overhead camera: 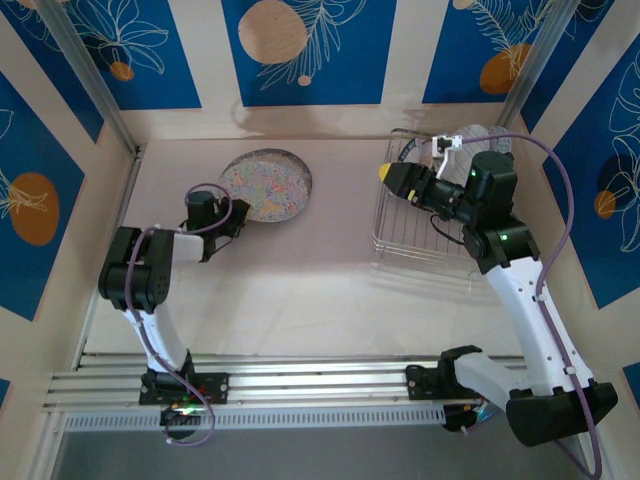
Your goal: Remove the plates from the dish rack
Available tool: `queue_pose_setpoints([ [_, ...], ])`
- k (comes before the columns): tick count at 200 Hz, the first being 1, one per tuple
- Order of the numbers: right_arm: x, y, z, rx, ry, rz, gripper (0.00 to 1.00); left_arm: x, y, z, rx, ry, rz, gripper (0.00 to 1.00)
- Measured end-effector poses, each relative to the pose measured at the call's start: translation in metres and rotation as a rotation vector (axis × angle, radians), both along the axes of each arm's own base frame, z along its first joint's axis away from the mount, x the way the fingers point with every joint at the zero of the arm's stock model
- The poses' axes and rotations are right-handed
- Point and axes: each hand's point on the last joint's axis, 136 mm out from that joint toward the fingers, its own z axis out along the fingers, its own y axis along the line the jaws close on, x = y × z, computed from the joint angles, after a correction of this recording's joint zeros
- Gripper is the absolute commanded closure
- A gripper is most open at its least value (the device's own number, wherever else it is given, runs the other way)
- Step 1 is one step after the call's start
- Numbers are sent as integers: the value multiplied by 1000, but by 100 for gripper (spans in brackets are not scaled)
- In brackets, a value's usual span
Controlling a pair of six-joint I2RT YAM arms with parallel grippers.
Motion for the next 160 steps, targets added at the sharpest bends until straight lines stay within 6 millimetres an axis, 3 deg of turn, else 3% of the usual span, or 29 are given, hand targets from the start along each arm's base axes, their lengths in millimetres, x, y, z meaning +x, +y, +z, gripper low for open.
queue_pose_setpoints([
  [47,-1,0,1,1,-3,0,36,9,3,-7,-1,6,8,99],
  [110,-3,-1,3,2,-10,-2,36,27,4,3,-6,-24,9,97],
  [160,-3,-1,2,0,-4,-2,36,31,3,-1,-10,3,1,95],
])
